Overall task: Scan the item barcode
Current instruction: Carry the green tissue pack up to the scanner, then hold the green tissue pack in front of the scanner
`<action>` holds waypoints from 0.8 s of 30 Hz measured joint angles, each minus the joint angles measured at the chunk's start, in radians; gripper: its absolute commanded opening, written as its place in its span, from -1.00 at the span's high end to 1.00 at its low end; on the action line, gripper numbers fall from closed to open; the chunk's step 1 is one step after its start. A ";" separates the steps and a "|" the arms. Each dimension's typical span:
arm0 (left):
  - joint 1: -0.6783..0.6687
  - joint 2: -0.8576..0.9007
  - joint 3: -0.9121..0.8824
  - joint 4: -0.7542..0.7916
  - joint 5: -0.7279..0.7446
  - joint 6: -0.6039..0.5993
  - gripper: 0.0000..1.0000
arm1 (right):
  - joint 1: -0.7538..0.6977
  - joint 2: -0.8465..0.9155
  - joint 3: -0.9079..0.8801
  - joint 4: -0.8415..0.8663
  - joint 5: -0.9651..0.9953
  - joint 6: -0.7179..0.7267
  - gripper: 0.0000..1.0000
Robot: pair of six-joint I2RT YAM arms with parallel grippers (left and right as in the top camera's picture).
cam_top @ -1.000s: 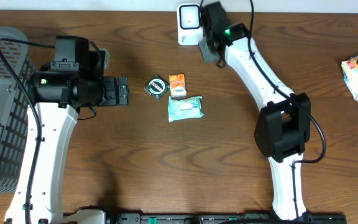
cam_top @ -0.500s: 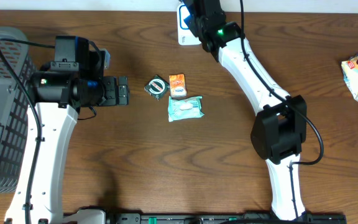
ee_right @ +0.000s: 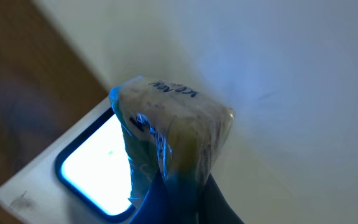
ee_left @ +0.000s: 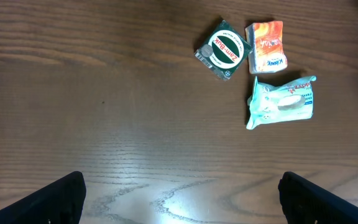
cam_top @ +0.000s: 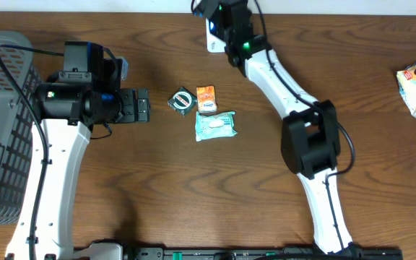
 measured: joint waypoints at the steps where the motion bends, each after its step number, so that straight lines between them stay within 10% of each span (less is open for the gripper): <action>1: 0.000 0.000 0.000 0.000 0.000 0.000 -0.96 | 0.000 0.010 0.000 -0.003 0.001 -0.004 0.98; 24: 0.000 0.000 0.000 0.000 0.000 0.000 -0.95 | 0.006 0.021 -0.001 -0.026 0.126 -0.124 0.98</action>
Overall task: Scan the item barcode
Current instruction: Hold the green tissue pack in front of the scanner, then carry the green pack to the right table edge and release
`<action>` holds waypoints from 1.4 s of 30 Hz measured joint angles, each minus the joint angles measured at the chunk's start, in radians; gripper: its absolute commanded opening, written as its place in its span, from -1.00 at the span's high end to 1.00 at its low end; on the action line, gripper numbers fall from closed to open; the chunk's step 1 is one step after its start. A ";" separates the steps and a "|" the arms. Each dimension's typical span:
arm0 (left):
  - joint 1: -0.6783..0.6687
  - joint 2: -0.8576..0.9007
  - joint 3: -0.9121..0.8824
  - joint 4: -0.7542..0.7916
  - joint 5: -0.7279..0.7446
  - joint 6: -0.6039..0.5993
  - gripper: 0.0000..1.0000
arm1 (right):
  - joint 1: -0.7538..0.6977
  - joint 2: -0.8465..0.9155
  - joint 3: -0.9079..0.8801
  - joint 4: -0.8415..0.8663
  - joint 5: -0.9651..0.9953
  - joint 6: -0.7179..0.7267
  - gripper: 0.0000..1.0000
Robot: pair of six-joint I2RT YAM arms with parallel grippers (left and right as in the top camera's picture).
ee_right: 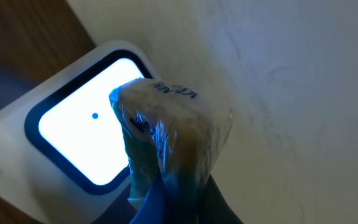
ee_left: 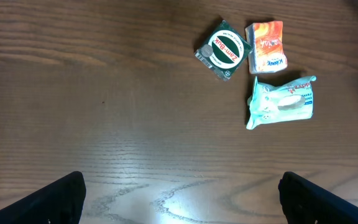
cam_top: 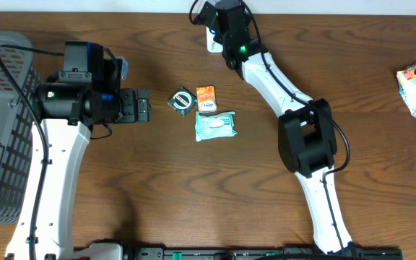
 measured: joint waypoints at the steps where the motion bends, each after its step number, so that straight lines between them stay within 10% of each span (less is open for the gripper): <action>1: 0.000 0.000 0.000 0.000 0.000 0.000 -0.95 | 0.000 -0.001 0.000 -0.012 0.000 -0.002 0.98; 16: 0.000 0.000 0.000 0.000 0.000 0.000 -0.96 | -0.079 -0.266 0.001 -0.262 -0.005 0.229 0.98; 39: 0.000 0.000 0.000 0.000 0.000 0.000 -0.96 | -0.878 -0.289 0.007 -0.973 -0.216 0.761 0.97; 42: 0.000 0.000 0.000 0.000 0.000 0.000 -0.96 | -0.925 -0.262 0.007 -0.996 -0.258 0.795 0.47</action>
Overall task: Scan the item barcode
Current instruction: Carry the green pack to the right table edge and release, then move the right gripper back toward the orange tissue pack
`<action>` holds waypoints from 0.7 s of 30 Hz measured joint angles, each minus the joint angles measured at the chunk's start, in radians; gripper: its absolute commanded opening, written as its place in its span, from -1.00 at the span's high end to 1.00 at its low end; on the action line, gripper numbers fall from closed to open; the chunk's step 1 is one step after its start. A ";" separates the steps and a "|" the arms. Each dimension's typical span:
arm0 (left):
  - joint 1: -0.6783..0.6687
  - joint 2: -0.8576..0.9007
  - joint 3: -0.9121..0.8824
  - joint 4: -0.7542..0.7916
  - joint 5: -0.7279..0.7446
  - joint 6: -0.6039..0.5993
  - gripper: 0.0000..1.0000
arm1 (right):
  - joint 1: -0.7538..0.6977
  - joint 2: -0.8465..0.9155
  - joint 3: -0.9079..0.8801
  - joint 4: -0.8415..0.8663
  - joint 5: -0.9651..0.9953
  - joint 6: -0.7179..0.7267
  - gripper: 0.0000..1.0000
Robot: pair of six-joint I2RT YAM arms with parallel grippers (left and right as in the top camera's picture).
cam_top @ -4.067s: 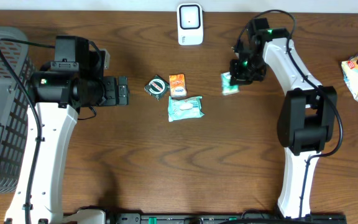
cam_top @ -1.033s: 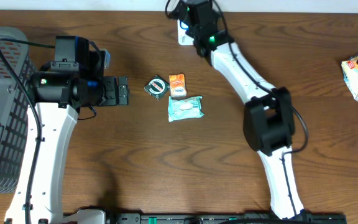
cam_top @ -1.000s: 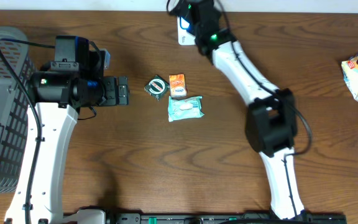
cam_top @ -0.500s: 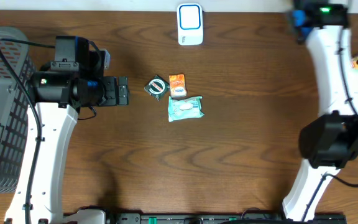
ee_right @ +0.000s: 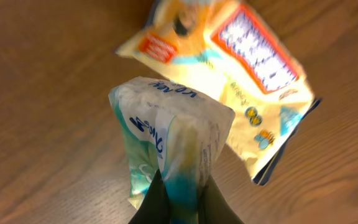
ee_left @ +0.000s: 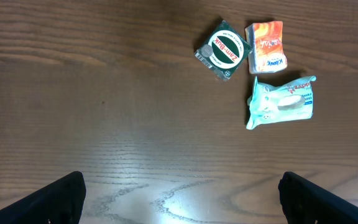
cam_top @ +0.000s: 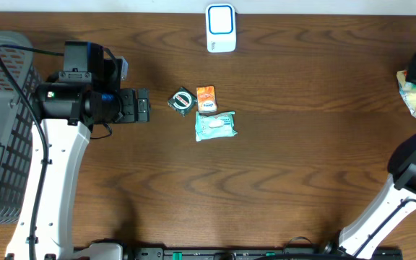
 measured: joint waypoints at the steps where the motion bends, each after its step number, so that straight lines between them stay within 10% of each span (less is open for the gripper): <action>1: 0.000 0.000 0.000 0.000 0.000 0.000 -0.95 | -0.009 0.010 0.000 -0.008 -0.014 0.006 0.09; 9: 0.000 0.000 0.000 0.000 0.000 0.000 -0.95 | -0.034 0.079 -0.003 -0.045 -0.081 0.029 -0.81; 21: 0.000 0.000 0.000 0.000 0.000 0.000 -0.96 | -0.017 0.033 -0.005 -0.039 -0.584 0.035 -0.99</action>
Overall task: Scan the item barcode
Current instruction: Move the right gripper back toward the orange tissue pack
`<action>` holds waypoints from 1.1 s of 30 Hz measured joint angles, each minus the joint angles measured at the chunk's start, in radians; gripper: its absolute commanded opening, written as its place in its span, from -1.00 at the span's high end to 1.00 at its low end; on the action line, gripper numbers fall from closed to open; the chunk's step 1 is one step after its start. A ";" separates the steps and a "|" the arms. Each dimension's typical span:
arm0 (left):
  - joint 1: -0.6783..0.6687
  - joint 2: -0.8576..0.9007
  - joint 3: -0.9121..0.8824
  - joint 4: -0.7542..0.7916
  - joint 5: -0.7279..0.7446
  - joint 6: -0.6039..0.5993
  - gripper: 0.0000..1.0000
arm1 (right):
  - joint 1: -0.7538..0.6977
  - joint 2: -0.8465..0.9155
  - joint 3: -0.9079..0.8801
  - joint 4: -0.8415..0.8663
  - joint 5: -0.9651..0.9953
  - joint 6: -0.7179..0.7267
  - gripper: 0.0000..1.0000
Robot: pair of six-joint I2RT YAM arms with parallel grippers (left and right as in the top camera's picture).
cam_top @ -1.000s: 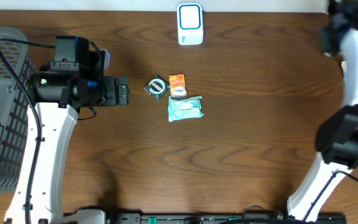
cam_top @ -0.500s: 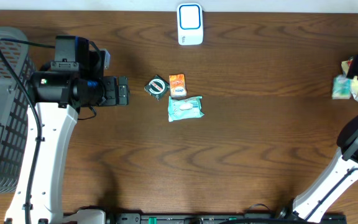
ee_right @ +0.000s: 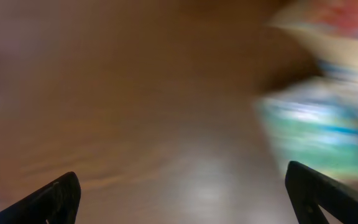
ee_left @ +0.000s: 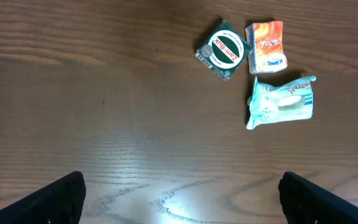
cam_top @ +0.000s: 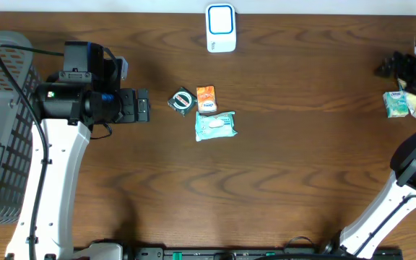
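Observation:
The white scanner [cam_top: 221,18] stands at the table's far edge. A green-and-white tissue pack [cam_top: 396,103] lies at the far right against a yellow snack bag; in the blurred right wrist view the tissue pack [ee_right: 316,130] shows at the right. My right gripper [cam_top: 387,69] [ee_right: 191,190] hovers open and empty just beyond and left of the pack. My left gripper [cam_top: 143,106] [ee_left: 182,199] is open and empty, left of a green Zam-Buk packet [ee_left: 224,50], an orange packet [ee_left: 266,46] and a teal wipes pack [ee_left: 281,102].
A grey mesh basket fills the left edge, beside the left arm. The three small items sit mid-table, in front of the scanner. The yellow snack bag [ee_right: 337,31] lies by the right table edge.
My right gripper has let go of the green-and-white pack, which now lies on the table beside the yellow bag. The gripper is open and stands a little left of it. The left arm is unchanged.
My right gripper first held the tissue pack at the scanner's lit window, then more squarely over it. Later it held the pack at the far right above the yellow snack bag. Now the pack rests there and the gripper is open. The left arm never moved.

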 measured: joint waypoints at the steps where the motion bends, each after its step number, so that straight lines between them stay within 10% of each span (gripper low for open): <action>1: 0.000 0.000 0.000 0.000 0.000 0.000 -0.95 | 0.004 -0.012 0.000 -0.003 -0.114 0.000 -0.99; 10: 0.000 0.000 0.000 0.000 -0.001 0.000 -0.95 | 0.160 -0.041 0.000 -0.047 -0.489 0.000 -0.94; 24: 0.000 0.000 0.000 0.000 0.000 0.000 -0.95 | 0.676 -0.041 0.000 0.072 -0.053 0.188 -0.54; 33: 0.000 0.000 0.000 0.000 -0.001 0.000 -0.96 | 0.925 -0.021 0.000 0.219 0.162 0.317 -0.99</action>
